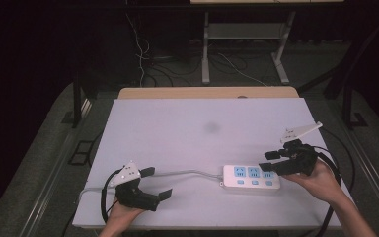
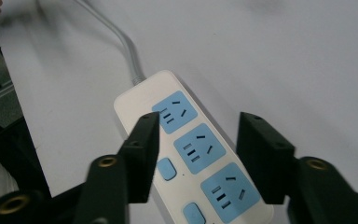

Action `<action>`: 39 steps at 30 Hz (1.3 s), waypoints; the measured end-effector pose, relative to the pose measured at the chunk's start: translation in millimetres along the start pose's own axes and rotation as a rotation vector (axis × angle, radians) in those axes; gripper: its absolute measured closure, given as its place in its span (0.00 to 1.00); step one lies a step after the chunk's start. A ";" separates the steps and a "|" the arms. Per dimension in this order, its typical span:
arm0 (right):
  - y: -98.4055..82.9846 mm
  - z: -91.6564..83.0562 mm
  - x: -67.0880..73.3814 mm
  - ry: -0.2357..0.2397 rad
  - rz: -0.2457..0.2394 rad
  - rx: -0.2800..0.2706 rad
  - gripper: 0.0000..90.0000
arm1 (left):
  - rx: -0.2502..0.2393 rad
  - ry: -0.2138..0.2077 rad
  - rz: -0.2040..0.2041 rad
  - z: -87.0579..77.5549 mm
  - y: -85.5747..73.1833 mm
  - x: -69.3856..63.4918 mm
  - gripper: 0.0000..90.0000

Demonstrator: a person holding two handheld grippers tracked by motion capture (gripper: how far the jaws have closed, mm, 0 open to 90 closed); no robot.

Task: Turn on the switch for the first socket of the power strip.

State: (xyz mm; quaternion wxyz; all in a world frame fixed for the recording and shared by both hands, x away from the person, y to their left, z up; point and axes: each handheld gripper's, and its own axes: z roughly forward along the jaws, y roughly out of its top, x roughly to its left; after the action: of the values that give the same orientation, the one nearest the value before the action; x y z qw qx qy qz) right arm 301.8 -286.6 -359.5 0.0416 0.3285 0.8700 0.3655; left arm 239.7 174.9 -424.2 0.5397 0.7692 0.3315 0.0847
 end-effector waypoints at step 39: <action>-75.9 6.3 7.4 0.007 0.205 -0.190 0.00 | -0.002 0.003 -0.003 -0.5 -0.3 0.3 0.00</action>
State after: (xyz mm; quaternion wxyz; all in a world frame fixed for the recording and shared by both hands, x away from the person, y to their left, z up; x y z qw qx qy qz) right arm 256.9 -317.6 -413.2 0.0317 0.4088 0.7935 0.4497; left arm 239.5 175.5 -424.3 0.5400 0.7682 0.3331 0.0853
